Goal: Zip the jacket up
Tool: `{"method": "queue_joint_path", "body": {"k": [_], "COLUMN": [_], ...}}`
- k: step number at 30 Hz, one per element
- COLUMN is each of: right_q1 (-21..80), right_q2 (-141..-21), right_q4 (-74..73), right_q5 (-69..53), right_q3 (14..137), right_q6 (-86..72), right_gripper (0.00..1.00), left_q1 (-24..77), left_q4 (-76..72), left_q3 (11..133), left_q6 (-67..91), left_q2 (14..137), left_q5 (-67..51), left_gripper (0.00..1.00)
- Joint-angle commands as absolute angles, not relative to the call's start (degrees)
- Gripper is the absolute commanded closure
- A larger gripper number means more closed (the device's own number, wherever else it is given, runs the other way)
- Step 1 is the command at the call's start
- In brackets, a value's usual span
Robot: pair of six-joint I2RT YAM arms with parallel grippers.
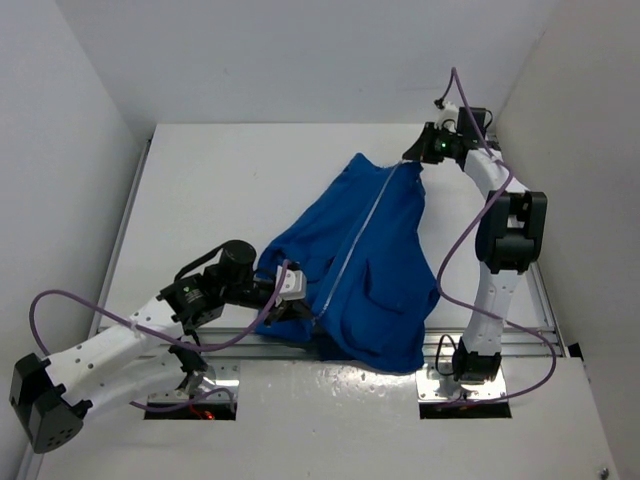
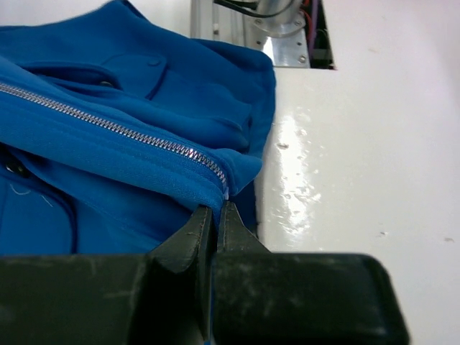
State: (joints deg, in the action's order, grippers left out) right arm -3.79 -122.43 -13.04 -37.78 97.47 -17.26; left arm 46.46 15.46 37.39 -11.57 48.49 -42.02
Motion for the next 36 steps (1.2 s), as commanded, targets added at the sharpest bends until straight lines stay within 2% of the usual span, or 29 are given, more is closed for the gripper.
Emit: {"method": "queue_joint_path", "body": {"k": [1,7,12,18,25,29,36], "right_q1": [-8.52,-11.51,-13.01,-14.59,-14.94,-15.12,-15.12], "right_q2": [-124.19,-125.33,-124.72,-122.43,-117.52,-113.57,-109.69], "right_q4": [-6.5,-6.59,-6.68,-6.42,-6.16,-3.61,-1.15], "right_q5": [-24.97,-21.27,-20.21,-21.09,-25.3,-30.92,-36.64], "right_q3": [103.61,106.26,106.43,104.94,99.42,94.84,92.38], "right_q6": [-12.75,-11.69,-11.34,-13.01,-15.29,-16.87,-19.68], "right_gripper": [1.0,1.0,1.0,1.0,1.0,1.0,0.98], "left_q1": [47.9,46.14,44.92,35.96,18.48,11.09,6.77], "left_q4": [20.03,21.27,21.8,24.6,22.0,16.63,14.77], "left_q3": [39.73,40.25,40.87,47.88,57.82,62.83,74.7], "left_q6": [-11.78,-11.08,-6.95,4.56,9.66,9.67,6.07], "left_q2": [46.05,45.53,45.53,53.07,63.53,68.53,78.04], "left_q5": [-48.96,-47.81,-40.71,-20.09,-2.3,-0.97,-2.64], "left_gripper": [1.0,1.0,1.0,1.0,1.0,1.0,1.0]}}
